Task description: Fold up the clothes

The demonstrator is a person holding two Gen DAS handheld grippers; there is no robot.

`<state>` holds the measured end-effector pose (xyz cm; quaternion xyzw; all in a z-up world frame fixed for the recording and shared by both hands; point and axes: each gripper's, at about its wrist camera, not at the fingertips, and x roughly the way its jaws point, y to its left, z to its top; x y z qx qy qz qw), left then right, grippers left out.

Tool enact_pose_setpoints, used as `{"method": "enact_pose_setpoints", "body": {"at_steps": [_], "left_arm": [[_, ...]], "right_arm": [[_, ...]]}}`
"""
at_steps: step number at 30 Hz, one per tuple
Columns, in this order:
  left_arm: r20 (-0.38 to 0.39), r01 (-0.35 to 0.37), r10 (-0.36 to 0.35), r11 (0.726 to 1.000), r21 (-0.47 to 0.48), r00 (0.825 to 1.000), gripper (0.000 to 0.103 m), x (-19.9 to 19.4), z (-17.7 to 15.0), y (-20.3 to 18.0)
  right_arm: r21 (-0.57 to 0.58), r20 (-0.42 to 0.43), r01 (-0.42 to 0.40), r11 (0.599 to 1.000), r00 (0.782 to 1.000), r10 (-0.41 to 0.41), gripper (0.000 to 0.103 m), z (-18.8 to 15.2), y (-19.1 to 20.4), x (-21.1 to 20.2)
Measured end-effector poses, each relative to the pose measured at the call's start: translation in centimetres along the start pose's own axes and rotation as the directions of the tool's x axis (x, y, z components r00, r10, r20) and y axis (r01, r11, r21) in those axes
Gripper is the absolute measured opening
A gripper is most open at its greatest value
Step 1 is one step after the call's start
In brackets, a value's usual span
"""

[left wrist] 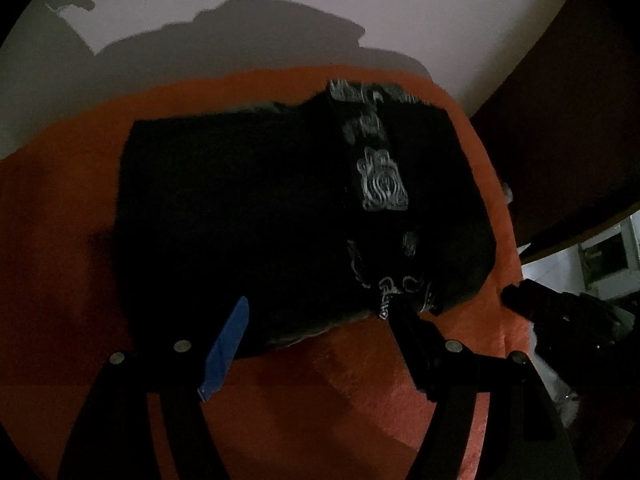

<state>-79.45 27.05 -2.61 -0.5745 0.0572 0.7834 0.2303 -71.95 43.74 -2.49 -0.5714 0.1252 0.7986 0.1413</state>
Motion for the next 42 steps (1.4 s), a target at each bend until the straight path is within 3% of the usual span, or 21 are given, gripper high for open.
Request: {"method": "enact_pose_setpoints", "body": {"at_steps": [9, 19, 25, 27, 33, 42], "left_arm": [[-0.005, -0.106, 0.106, 0.994, -0.034, 0.994, 0.076, -7.0, -0.3, 2.1], [0.097, -0.199, 0.199, 0.98, -0.019, 0.975, 0.076, -13.7, -7.5, -3.8], [0.14, -0.161, 0.164, 0.986, -0.031, 0.977, 0.077, -16.3, -11.3, -5.8], [0.133, -0.144, 0.146, 0.989, -0.027, 0.98, 0.077, -16.7, -12.4, -5.8], [0.187, -0.146, 0.149, 0.989, -0.029, 0.971, 0.077, -19.5, -16.3, -3.4], [0.165, -0.15, 0.159, 0.987, -0.061, 0.973, 0.077, -20.8, -20.3, -0.4]], "right_arm": [[0.014, 0.037, -0.056, 0.998, 0.998, 0.056, 0.056, -0.6, 2.0, -8.4], [-0.041, 0.148, -0.13, 0.991, 0.98, 0.135, 0.056, -6.1, -0.2, -14.6], [-0.048, 0.176, -0.142, 0.989, 0.973, 0.148, 0.058, -10.1, -0.7, -16.9], [-0.058, 0.176, -0.126, 0.99, 0.975, 0.135, 0.066, -11.2, -0.1, -17.4], [-0.082, 0.193, -0.084, 0.993, 0.976, 0.099, 0.074, -15.3, 3.1, -18.4], [-0.096, 0.172, -0.073, 0.993, 0.981, 0.089, 0.08, -20.4, 7.2, -19.3]]}}
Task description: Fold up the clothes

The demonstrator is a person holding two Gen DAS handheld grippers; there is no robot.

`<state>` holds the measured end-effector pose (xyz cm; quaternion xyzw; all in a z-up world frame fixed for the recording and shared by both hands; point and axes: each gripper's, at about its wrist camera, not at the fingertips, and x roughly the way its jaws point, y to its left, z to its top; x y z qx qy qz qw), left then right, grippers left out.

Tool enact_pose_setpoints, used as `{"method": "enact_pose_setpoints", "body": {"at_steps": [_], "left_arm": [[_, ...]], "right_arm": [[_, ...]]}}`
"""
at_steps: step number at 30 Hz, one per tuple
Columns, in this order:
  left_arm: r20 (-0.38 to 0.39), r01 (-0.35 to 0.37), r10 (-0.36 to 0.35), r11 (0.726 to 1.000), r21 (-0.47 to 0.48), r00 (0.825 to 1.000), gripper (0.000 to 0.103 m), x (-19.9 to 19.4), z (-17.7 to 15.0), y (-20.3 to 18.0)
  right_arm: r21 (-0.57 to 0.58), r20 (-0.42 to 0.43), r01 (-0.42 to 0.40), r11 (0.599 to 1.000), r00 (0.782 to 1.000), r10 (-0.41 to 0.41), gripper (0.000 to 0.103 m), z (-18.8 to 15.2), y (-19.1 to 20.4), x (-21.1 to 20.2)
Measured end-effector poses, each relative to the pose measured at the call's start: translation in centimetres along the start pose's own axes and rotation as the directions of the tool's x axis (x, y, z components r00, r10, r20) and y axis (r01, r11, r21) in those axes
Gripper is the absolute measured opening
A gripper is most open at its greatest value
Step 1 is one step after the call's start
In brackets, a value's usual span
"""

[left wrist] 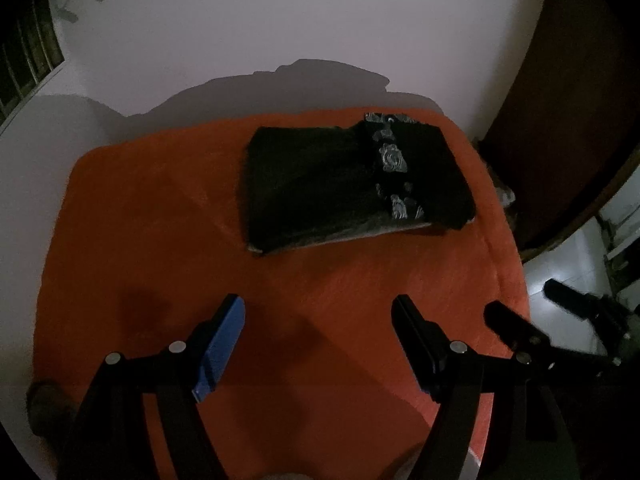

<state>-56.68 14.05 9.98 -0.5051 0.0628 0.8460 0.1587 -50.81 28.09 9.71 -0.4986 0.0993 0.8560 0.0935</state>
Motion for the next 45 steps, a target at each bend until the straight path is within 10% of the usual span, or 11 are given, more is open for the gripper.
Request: {"method": "enact_pose_setpoints", "body": {"at_steps": [21, 45], "left_arm": [[-0.001, -0.027, 0.027, 1.0, -0.002, 1.0, 0.077, -0.6, -4.4, 1.2], [-0.066, -0.032, 0.032, 0.999, -0.007, 0.997, 0.077, 10.2, 2.2, 3.0]], "right_arm": [[0.007, -0.009, -0.049, 0.999, 0.999, 0.049, 0.085, -2.8, 0.7, -0.1], [0.009, -0.057, -0.045, 0.999, 0.997, 0.046, 0.085, 4.0, 0.2, 10.3]]}}
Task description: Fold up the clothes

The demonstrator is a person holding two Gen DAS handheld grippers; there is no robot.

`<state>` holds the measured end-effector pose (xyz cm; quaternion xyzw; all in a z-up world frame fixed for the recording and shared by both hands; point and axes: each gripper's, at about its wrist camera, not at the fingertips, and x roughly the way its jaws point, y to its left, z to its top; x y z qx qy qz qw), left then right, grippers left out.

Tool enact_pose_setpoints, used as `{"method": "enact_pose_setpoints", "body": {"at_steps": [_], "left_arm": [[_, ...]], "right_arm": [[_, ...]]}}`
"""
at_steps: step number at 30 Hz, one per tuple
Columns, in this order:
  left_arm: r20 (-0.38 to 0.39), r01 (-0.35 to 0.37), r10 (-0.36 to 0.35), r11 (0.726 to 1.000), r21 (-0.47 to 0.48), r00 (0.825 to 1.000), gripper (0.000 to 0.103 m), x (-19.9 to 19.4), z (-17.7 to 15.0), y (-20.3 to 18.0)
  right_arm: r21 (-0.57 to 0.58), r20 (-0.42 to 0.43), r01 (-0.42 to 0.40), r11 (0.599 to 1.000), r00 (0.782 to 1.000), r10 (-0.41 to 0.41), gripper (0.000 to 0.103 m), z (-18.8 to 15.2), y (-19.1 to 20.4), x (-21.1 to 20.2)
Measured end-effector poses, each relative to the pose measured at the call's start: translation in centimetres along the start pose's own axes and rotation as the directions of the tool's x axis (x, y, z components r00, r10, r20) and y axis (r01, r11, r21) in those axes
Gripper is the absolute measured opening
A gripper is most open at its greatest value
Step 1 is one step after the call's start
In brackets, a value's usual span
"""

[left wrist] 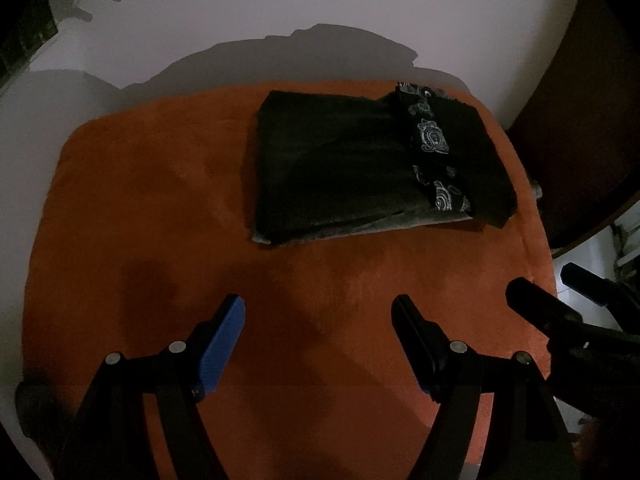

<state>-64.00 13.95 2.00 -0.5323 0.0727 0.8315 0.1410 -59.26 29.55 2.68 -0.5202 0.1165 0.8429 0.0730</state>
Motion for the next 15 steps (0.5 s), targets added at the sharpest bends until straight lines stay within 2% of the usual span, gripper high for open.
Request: {"method": "enact_pose_setpoints", "body": {"at_steps": [9, 15], "left_arm": [[0.01, 0.006, -0.006, 1.0, 0.014, 1.0, 0.077, 3.5, 3.1, -0.1], [-0.008, -0.011, 0.011, 1.0, -0.006, 1.0, 0.077, 8.1, 4.2, 0.9]], "right_arm": [[-0.001, -0.004, -0.006, 1.0, 1.0, 0.006, 0.085, 2.6, -0.3, 3.8], [-0.016, 0.003, 0.021, 1.0, 1.0, -0.021, 0.085, 4.2, -0.7, 7.4]]}}
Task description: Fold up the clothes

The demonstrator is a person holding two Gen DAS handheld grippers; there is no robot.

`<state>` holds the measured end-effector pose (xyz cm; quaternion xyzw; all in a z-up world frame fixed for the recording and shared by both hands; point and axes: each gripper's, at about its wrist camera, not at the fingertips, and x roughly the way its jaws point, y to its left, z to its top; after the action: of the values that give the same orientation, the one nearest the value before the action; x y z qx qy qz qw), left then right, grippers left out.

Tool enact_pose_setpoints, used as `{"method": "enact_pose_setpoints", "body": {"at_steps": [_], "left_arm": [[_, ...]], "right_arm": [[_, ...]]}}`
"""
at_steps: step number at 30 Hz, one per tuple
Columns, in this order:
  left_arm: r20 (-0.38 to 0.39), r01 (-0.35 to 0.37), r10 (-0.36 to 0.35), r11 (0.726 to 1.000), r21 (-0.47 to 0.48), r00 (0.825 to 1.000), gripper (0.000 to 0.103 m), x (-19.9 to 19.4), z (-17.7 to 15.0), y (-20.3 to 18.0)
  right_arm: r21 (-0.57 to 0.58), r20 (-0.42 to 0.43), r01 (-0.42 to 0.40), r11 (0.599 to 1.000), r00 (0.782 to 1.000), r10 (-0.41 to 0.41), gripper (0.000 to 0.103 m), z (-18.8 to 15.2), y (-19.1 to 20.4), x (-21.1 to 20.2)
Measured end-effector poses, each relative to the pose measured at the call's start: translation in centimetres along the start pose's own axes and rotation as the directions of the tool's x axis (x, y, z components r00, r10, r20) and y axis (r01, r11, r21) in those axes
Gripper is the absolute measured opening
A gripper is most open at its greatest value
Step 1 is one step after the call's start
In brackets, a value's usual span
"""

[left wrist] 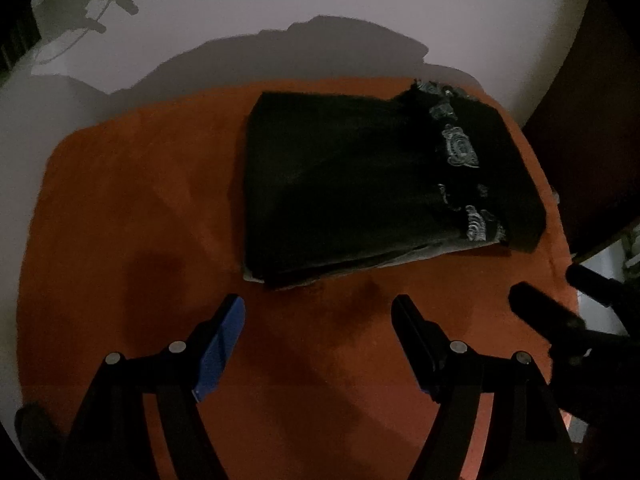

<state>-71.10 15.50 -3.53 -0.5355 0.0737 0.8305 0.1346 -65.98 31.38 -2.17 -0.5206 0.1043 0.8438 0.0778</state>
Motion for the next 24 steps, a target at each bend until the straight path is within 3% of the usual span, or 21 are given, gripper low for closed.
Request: {"method": "enact_pose_setpoints", "body": {"at_steps": [3, 13, 24], "left_arm": [[0.004, 0.024, -0.024, 1.0, -0.02, 1.0, 0.077, 1.0, 0.6, 0.2], [0.05, -0.003, 0.002, 1.0, 0.011, 0.999, 0.077, 3.3, 2.5, 0.2], [0.042, 0.0, -0.001, 1.0, 0.03, 0.999, 0.077, 4.6, 1.8, -0.9]], "right_arm": [[-0.015, 0.016, 0.01, 1.0, 1.0, -0.01, 0.085, 0.4, -0.2, 1.1], [-0.004, 0.035, 0.022, 1.0, 0.999, -0.022, 0.085, 1.4, -1.6, 4.6], [0.0, 0.035, 0.015, 1.0, 0.999, -0.015, 0.085, 1.0, -2.0, 4.9]]}}
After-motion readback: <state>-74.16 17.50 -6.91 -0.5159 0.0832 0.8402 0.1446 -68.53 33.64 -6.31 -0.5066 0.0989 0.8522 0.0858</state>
